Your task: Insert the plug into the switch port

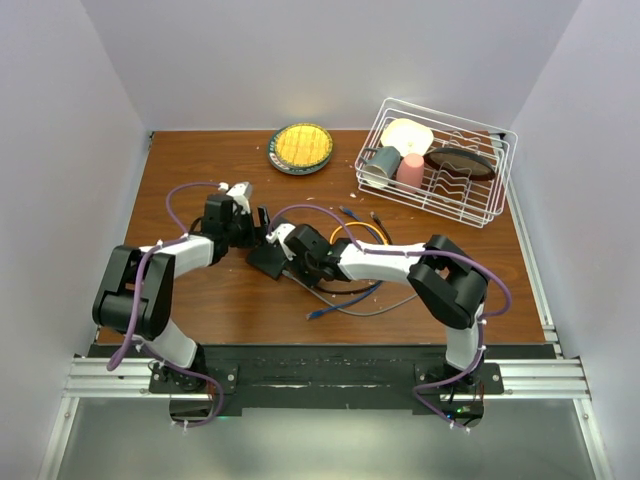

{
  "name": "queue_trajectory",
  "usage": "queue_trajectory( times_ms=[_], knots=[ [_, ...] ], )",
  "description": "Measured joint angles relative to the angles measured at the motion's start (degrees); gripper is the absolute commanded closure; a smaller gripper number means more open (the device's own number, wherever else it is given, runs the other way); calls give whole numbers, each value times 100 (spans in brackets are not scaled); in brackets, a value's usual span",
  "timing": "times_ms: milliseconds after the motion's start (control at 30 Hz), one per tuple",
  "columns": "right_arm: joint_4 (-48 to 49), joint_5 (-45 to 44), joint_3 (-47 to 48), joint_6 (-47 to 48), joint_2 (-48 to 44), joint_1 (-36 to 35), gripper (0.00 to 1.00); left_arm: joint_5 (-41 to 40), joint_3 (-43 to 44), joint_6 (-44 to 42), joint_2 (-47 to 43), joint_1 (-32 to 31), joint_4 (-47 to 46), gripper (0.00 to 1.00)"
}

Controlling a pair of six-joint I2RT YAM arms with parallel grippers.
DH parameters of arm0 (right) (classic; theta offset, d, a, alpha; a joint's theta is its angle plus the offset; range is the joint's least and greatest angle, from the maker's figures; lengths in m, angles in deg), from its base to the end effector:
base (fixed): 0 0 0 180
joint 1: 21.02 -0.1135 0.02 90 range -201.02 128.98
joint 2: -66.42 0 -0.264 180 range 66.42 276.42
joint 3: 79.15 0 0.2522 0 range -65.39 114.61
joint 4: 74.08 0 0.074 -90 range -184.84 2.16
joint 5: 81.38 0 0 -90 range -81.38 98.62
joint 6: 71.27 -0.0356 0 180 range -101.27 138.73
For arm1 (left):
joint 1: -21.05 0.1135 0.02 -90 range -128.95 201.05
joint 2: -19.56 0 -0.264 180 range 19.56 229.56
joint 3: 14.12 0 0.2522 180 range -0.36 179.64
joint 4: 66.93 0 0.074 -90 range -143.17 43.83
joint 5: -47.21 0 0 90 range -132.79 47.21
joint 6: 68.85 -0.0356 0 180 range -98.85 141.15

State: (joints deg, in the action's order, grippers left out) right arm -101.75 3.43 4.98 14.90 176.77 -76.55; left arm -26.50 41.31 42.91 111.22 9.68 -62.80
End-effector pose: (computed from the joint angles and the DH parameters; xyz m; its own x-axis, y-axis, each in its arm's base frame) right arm 0.2305 0.3301 0.1612 -0.5090 -0.6240 -0.5929 -0.7586 0.6507 -0.0336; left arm 0.3054 -0.0716 0.1583 -0.7375 -0.2147 -0.6404 0.1350 0.8822 -0.4512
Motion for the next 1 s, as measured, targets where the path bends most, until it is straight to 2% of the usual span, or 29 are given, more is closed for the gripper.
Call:
queue_trajectory(
  times_ms=[1000],
  knots=[
    [-24, 22, 76, -61, 42, 85, 100, 400, 11, -9, 317, 2, -323, 18]
  ],
)
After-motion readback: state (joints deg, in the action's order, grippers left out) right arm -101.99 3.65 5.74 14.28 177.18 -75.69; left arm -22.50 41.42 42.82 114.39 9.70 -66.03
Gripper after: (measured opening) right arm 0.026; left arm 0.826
